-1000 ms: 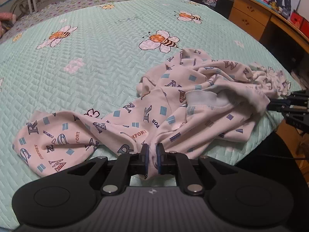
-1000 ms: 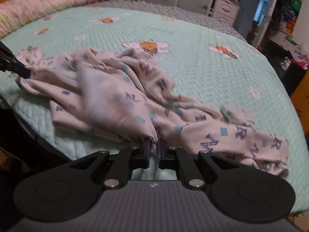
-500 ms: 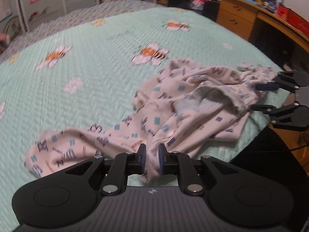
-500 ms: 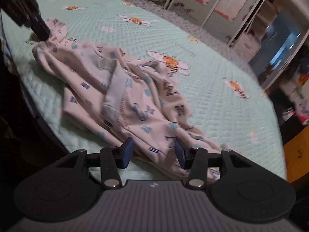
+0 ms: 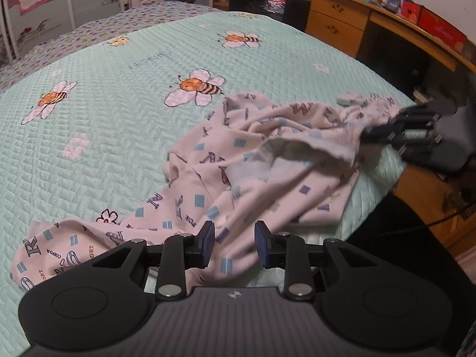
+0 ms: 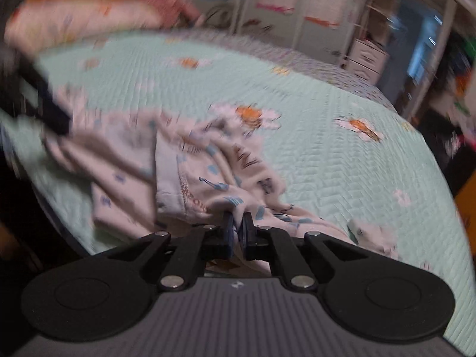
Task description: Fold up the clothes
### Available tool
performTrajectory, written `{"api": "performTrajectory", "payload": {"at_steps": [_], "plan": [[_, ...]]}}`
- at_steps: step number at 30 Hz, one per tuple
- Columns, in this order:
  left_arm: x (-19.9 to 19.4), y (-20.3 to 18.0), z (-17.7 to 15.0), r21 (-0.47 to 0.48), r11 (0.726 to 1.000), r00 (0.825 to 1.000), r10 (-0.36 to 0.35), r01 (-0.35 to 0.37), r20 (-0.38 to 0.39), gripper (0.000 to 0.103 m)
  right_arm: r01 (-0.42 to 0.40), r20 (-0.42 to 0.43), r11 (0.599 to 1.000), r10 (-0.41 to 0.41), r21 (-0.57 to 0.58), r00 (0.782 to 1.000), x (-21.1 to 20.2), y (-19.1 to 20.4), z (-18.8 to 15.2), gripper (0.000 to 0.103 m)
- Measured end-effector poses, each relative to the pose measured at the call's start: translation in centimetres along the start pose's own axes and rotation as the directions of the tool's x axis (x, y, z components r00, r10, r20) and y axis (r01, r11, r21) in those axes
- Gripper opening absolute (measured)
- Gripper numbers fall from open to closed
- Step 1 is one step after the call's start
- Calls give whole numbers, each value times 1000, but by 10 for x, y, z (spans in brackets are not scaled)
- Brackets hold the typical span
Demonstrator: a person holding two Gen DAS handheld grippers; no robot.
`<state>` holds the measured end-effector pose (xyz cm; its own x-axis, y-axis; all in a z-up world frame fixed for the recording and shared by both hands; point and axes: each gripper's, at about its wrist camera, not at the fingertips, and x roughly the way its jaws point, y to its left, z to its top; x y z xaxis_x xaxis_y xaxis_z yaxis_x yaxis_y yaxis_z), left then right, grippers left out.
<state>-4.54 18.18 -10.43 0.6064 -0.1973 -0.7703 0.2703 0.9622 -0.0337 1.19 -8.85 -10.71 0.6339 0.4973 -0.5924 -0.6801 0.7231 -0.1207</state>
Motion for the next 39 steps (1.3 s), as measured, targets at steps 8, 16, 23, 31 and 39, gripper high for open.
{"api": "performTrajectory", "payload": {"at_steps": [8, 16, 23, 31, 39], "plan": [[0, -13, 1, 77, 997, 1000, -20, 19, 15, 34, 58, -46, 965, -47, 257, 998, -14, -41, -37, 6], [-5, -44, -5, 254, 966, 999, -50, 49, -5, 37, 71, -31, 956, -65, 286, 997, -3, -40, -32, 7], [-11, -80, -19, 439, 892, 994, -100, 108, -42, 37, 95, -68, 951, -78, 295, 995, 8, -43, -25, 7], [17, -108, -23, 552, 824, 992, -102, 126, -74, 37, 91, -53, 938, -78, 333, 996, 14, -43, -16, 8], [44, -103, -21, 579, 812, 997, -33, 69, -73, 36, 70, -33, 926, -63, 372, 997, 15, -45, -11, 10]]}}
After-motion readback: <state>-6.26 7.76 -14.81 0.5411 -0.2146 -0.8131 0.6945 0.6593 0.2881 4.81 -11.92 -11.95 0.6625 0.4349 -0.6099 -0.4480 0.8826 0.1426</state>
